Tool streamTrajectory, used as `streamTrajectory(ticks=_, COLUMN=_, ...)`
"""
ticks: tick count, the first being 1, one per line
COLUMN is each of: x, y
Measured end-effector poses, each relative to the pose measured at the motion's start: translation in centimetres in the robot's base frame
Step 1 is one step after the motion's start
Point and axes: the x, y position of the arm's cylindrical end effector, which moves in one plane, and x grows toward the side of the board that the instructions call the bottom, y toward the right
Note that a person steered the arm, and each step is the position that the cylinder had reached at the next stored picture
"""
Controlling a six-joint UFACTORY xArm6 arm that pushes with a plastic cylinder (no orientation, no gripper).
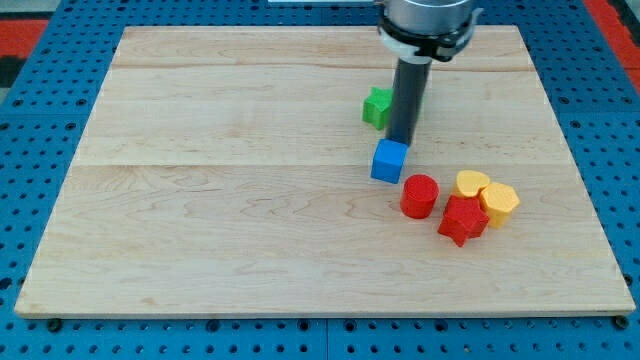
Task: Push blue cube closer to the red circle
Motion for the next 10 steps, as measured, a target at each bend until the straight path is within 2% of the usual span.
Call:
streamTrajectory(ticks=1, x=0.1, y=-3.3)
streamTrajectory(ticks=2, x=3.3, y=-5.1)
streamTrajectory(ticks=3, x=4.8, y=-0.7)
streamTrajectory(ticks=5, x=2.4, y=-2.8)
streamTrajectory(ticks=8, x=-0.2, y=-2.8)
streamTrajectory(ticks=10, x=0.0, y=-1.0)
